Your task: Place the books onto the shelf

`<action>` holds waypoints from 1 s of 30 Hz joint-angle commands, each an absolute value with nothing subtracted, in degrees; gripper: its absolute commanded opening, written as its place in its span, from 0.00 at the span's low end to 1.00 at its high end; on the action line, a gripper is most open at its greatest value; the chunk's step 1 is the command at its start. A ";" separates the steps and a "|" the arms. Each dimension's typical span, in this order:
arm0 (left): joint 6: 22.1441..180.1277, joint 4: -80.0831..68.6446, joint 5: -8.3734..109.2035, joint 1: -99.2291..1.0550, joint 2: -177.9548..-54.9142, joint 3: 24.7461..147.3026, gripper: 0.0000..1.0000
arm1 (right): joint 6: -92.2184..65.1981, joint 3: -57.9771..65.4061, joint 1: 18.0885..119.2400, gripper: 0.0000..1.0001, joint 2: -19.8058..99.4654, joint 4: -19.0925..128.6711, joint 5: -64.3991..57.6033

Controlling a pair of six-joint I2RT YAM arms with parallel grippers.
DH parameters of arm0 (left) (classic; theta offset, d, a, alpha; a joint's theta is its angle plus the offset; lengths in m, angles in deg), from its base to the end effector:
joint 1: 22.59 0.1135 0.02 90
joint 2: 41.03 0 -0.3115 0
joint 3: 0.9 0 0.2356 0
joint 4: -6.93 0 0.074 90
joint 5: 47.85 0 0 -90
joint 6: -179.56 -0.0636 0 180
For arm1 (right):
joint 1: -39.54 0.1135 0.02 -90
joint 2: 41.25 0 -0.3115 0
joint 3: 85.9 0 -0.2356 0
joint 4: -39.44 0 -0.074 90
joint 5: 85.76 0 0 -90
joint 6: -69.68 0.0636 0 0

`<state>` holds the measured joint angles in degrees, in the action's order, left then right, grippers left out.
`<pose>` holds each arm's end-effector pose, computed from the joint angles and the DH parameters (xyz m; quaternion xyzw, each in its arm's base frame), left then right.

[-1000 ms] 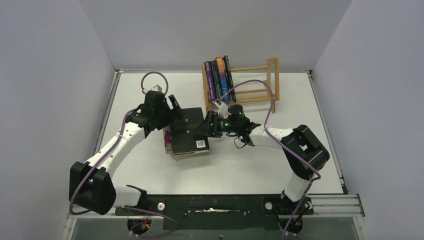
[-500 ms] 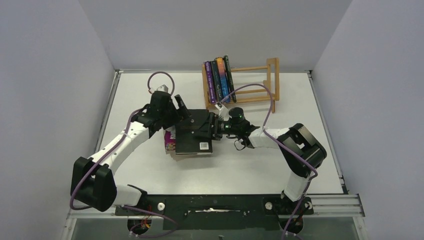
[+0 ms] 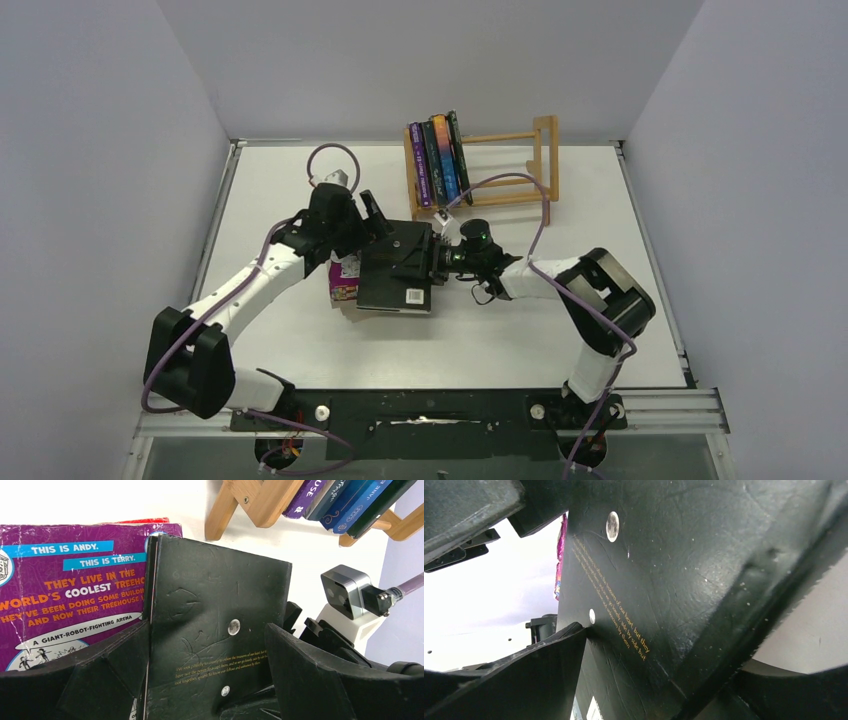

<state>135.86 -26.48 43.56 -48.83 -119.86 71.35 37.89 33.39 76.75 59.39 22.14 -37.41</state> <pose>0.2676 -0.1337 0.3037 -0.1527 0.8933 -0.2590 0.3342 0.2694 0.2576 0.2217 -0.0521 0.8006 0.5825 0.1300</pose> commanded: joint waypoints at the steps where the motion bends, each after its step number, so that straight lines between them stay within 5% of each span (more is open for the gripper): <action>1: 136.83 -24.30 48.68 -50.95 -119.69 73.14 0.82 | 36.31 32.68 77.39 0.63 54.22 17.34 -36.37; 14: 125.80 -38.22 32.74 -46.98 -119.49 82.96 0.82 | 31.71 34.71 76.31 0.12 45.72 21.74 -34.48; 20: 122.79 -41.05 29.01 -40.15 -117.67 85.65 0.82 | 24.73 31.53 75.93 0.01 40.35 29.65 -33.24; 30: 123.52 -37.51 31.12 -36.89 -112.59 83.11 0.82 | 9.01 13.68 70.96 0.00 33.22 48.82 -29.43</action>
